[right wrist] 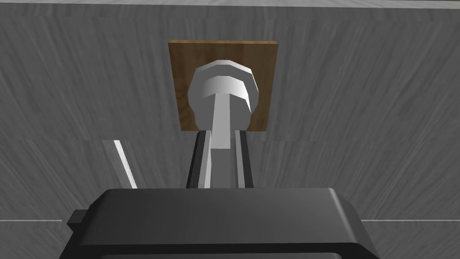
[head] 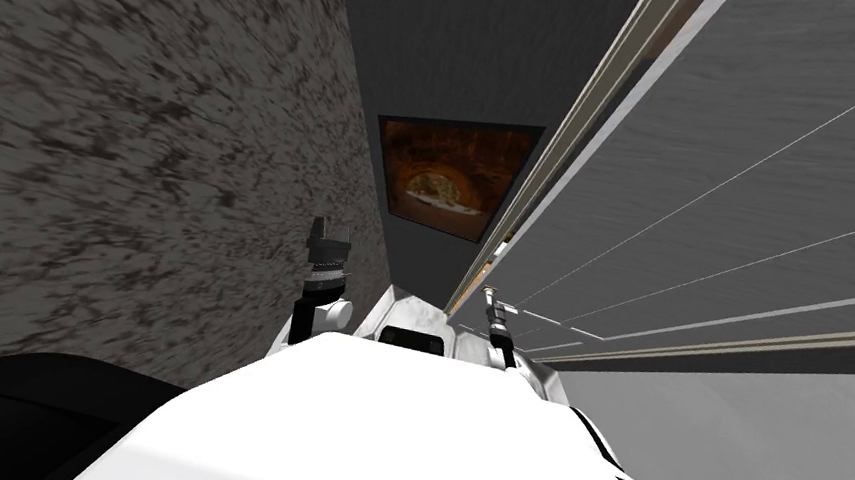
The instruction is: Pull the door open
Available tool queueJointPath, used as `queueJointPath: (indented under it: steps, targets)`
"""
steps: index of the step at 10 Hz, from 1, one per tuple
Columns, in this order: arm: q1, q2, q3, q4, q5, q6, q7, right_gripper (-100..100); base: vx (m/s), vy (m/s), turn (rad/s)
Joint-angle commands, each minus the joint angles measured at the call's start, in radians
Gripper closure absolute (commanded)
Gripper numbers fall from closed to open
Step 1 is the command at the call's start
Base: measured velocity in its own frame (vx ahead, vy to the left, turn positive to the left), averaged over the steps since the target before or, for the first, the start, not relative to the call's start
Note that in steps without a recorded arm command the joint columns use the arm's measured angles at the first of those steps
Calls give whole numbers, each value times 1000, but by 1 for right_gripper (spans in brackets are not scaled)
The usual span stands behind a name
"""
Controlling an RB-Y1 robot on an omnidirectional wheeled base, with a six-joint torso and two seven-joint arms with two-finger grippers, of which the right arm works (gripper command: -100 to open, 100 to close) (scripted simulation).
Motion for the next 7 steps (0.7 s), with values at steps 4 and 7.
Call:
queueJointPath:
  steps: [4,7]
  targets:
    - [26,-35,50,-6,33,-37,-65,100,-238,-59,100]
    - [41,-47,71,5,45,-72,-86,100,-156,-49,91]
